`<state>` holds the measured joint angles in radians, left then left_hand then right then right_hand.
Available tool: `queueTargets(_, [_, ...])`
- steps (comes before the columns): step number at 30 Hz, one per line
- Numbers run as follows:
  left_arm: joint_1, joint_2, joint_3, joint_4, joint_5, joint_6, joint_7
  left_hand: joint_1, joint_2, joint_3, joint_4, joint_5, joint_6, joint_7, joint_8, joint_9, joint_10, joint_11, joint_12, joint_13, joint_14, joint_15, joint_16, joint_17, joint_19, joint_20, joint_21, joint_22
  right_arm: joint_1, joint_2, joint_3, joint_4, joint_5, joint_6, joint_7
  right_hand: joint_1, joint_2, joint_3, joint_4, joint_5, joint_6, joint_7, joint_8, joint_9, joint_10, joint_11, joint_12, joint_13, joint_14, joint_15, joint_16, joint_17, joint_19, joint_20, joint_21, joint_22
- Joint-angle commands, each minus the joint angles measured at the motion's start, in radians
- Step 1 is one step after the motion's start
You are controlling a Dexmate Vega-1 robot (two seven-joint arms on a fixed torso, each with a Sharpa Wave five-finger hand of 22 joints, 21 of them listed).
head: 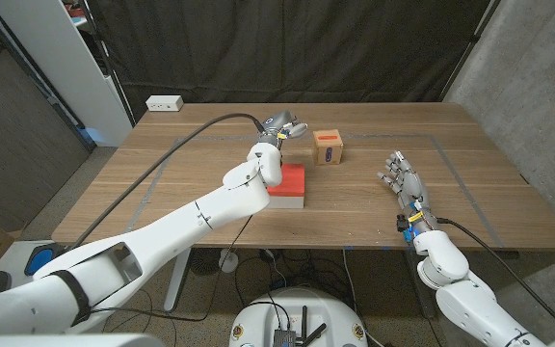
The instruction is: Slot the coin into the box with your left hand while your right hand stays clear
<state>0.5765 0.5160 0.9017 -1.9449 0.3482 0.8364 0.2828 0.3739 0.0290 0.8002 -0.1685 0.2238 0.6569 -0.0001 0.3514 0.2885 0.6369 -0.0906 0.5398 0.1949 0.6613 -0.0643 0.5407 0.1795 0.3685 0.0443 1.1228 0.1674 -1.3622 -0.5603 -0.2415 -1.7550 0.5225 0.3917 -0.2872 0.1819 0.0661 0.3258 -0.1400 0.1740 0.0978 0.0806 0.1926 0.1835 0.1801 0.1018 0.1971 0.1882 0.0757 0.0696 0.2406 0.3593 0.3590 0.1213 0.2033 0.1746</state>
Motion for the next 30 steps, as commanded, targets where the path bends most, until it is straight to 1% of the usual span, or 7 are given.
queueTargets(1, [0.096,0.111,-0.081,-0.116,-0.042,-0.032,-0.033,-0.011,-0.004,-0.012,-0.008,-0.009,-0.028,-0.003,-0.014,-0.005,-0.064,0.018,-0.043,0.005,-0.062,0.005,-0.027,0.008,-0.045,0.016,-0.029,0.003,0.016,0.026,-0.039,-0.006,-0.044,-0.005,-0.024,0.008,0.0,0.006,-0.001,0.005,0.009,0.001,0.004,0.002,0.007,0.001,0.007,0.005,0.008,-0.002,0.004,0.002,0.008,0.0,0.004,0.005])
queueTargets(12, [0.214,0.223,-0.2,-0.198,-0.116,-0.106,-0.038,-0.011,-0.027,-0.072,-0.006,-0.023,-0.154,-0.029,-0.093,-0.037,-0.237,0.06,-0.156,0.008,-0.241,0.03,-0.113,0.011,-0.2,0.057,-0.144,0.002,0.035,0.05,-0.078,-0.013,-0.108,-0.012,-0.062,0.008,0.0,0.006,-0.001,0.005,0.009,0.001,0.004,0.002,0.007,0.001,0.007,0.005,0.008,-0.002,0.004,0.002,0.008,0.0,0.004,0.005])
queueTargets(18, [0.319,0.268,-0.313,-0.193,-0.211,-0.255,0.003,-0.02,-0.044,-0.107,-0.004,-0.026,-0.235,0.0,-0.139,-0.058,-0.3,0.067,-0.197,0.01,-0.319,0.029,-0.159,0.007,-0.255,0.064,-0.195,0.002,0.047,0.042,-0.094,-0.028,-0.147,-0.036,-0.075,0.008,0.0,0.006,-0.001,0.005,0.009,0.001,0.004,0.002,0.007,0.001,0.007,0.005,0.008,-0.002,0.004,0.002,0.008,0.0,0.004,0.005])
queueTargets(20, [0.352,0.281,-0.349,-0.181,-0.238,-0.328,0.021,-0.022,-0.053,-0.118,-0.005,-0.028,-0.241,0.009,-0.145,-0.066,-0.306,0.07,-0.205,0.01,-0.345,0.021,-0.178,0.003,-0.27,0.045,-0.213,0.001,0.048,0.038,-0.096,-0.033,-0.156,-0.04,-0.077,0.008,0.0,0.006,-0.001,0.005,0.009,0.001,0.004,0.002,0.007,0.001,0.007,0.005,0.008,-0.002,0.004,0.002,0.008,0.0,0.004,0.005])
queueTargets(21, [0.37,0.283,-0.366,-0.173,-0.251,-0.366,0.035,-0.025,-0.058,-0.127,-0.003,-0.029,-0.262,0.024,-0.154,-0.073,-0.312,0.072,-0.213,0.009,-0.356,0.014,-0.19,0.001,-0.285,0.012,-0.23,0.001,0.049,0.038,-0.096,-0.037,-0.157,-0.041,-0.077,0.008,0.0,0.006,-0.001,0.005,0.009,0.001,0.004,0.002,0.007,0.001,0.007,0.005,0.008,-0.002,0.004,0.002,0.008,0.0,0.004,0.005])
queueTargets(24, [0.412,0.288,-0.407,-0.142,-0.28,-0.484,0.069,-0.021,-0.07,-0.139,-0.007,-0.029,-0.262,0.035,-0.155,-0.084,-0.318,0.082,-0.227,0.007,-0.353,0.006,-0.206,-0.004,-0.276,-0.066,-0.251,-0.001,0.049,0.026,-0.095,-0.05,-0.165,-0.05,-0.075,0.008,0.0,0.006,-0.001,0.005,0.009,0.001,0.004,0.002,0.007,0.001,0.007,0.005,0.008,-0.002,0.004,0.002,0.008,0.0,0.004,0.005])
queueTargets(30, [0.472,0.282,-0.457,-0.084,-0.323,-0.655,0.101,-0.036,-0.082,-0.163,0.002,-0.034,-0.292,0.04,-0.165,-0.093,-0.348,0.091,-0.252,0.005,-0.379,0.008,-0.231,-0.003,-0.277,-0.104,-0.279,-0.003,0.059,0.011,-0.094,-0.056,-0.147,-0.045,-0.042,0.008,0.0,0.006,-0.001,0.005,0.009,0.001,0.004,0.002,0.007,0.001,0.007,0.005,0.008,-0.002,0.004,0.002,0.008,0.0,0.004,0.005])
